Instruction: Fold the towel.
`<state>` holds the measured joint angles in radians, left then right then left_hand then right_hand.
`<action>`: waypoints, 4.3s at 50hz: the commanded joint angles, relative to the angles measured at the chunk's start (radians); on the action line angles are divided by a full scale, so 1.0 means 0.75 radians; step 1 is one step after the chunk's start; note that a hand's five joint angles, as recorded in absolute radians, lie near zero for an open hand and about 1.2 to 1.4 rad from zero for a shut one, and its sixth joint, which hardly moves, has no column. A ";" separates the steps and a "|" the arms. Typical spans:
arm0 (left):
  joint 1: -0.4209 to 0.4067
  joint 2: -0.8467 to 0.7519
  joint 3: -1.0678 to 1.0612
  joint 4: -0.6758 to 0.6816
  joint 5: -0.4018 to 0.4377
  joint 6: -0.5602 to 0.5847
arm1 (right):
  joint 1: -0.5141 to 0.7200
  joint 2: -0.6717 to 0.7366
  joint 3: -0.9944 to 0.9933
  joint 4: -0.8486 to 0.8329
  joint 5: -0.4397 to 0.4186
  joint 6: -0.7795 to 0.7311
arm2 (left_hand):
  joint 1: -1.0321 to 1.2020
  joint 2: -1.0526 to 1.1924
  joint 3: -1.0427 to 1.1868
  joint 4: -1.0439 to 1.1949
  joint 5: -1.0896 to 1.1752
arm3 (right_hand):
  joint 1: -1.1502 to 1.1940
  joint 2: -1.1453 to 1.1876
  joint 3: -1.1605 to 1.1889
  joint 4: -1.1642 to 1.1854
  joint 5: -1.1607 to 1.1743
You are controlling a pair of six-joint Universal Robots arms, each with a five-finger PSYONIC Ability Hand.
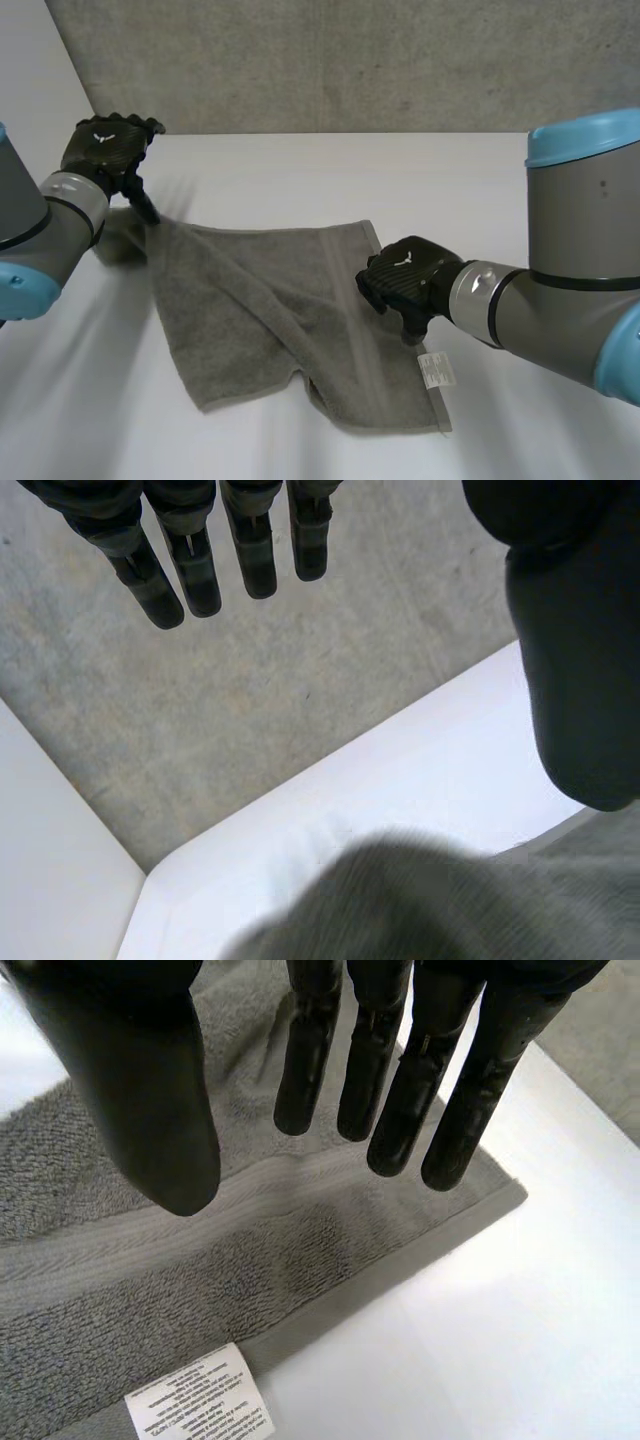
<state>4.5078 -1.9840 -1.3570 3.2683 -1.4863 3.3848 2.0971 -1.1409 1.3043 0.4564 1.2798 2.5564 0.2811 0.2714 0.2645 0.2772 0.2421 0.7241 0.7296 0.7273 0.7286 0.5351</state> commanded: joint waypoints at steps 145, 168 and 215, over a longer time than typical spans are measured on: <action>-0.316 0.117 -0.878 0.359 -0.072 -0.026 | -0.100 -0.481 0.873 -1.194 0.194 0.756 | 0.798 0.811 0.821 0.804 0.618 | 0.896 0.889 0.892 0.890 0.916; -0.214 0.747 -0.389 0.201 -0.078 0.216 | -0.278 -0.565 -0.167 -0.219 -0.143 0.503 | 1.487 1.500 1.509 1.492 1.306 | 0.896 0.889 0.892 0.890 0.916; -0.183 0.121 -0.608 0.091 -0.070 0.210 | -0.233 0.034 -0.148 -0.103 -0.070 0.056 | 0.231 0.244 0.253 0.236 0.050 | 0.896 0.889 0.892 0.890 0.916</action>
<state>4.4098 -1.9563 -1.7687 3.3342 -1.5349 3.5535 1.9247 -1.1213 1.2000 0.3765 1.2295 2.5976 0.5601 0.5655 0.5592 0.5623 0.5569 1.3013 1.3201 1.3283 1.3305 1.1720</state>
